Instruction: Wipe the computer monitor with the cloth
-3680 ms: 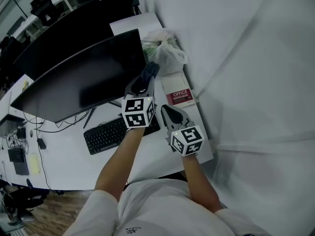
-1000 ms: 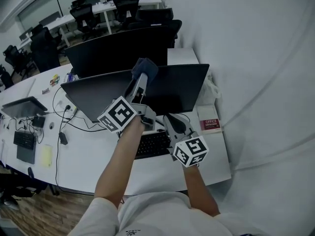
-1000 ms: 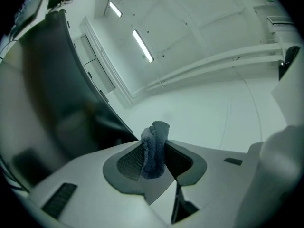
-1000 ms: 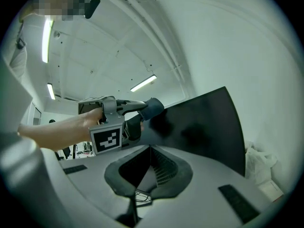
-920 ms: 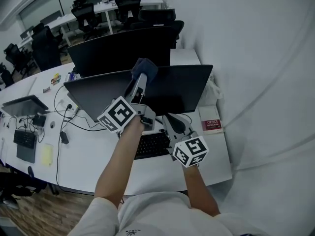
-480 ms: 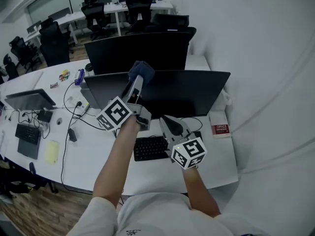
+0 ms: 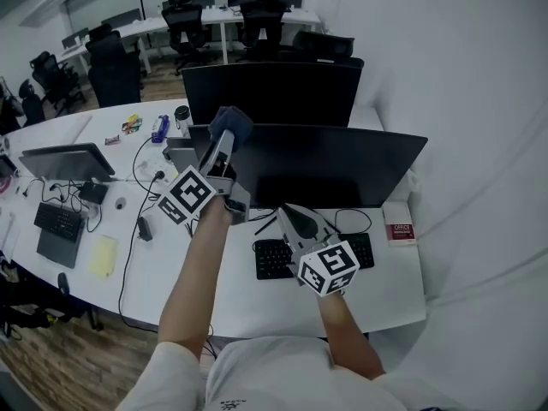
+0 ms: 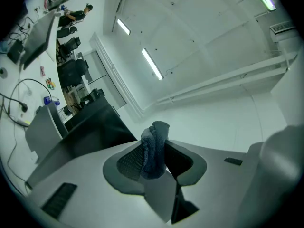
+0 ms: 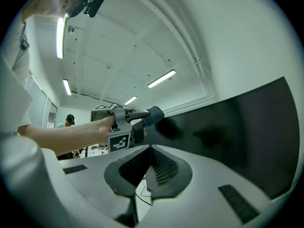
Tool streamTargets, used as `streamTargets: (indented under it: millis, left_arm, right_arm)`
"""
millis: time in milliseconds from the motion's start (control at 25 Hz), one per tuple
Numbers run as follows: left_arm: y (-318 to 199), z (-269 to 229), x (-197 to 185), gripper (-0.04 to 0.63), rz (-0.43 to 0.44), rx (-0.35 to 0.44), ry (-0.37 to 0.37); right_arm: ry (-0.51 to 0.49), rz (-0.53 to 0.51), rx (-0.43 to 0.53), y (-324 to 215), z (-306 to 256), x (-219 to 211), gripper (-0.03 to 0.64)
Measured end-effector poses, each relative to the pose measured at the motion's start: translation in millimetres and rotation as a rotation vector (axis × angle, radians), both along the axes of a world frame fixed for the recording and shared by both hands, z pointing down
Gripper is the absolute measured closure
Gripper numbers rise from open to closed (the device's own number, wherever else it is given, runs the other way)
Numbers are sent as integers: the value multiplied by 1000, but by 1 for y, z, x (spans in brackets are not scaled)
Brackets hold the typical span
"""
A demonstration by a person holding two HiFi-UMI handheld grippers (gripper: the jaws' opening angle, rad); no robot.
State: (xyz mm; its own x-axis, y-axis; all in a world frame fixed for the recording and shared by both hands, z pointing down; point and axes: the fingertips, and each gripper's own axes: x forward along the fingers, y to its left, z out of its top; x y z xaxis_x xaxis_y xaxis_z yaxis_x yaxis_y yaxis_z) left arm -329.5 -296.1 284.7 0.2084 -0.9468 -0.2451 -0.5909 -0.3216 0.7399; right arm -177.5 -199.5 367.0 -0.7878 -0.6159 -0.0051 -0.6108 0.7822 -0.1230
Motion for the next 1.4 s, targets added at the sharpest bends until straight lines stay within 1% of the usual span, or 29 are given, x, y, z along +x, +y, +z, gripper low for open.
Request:
streamTargets:
  millis: [240,440,840,1040,1280,1360,1400]
  left_arm:
    - [12,1,-48,466,-43,-2,-18]
    - [17,2,-74,466,-74,1,1]
    - [26,9,-111,466,-125,10,29]
    - [29,11,-122,466,-124,22,56]
    - [33,6,-137,466,-140,64,74]
    - [35,5,-144,466,-153,75,62]
    - [35,6,-148,466,-163,76,38]
  right_arm:
    - [16,-27,2,13,4,-27,597]
    - [28,-28,2,17,5,-35,597]
    - [49,-25,-1,20,10,-41,597]
    - [61,-22,-1,23,11,-44,597]
    - [66,-11,-4,22,14,-40,597]
    - [68,-8,-7,23,15,-39,597]
    - [70,-8,-8,24,15,-39,597]
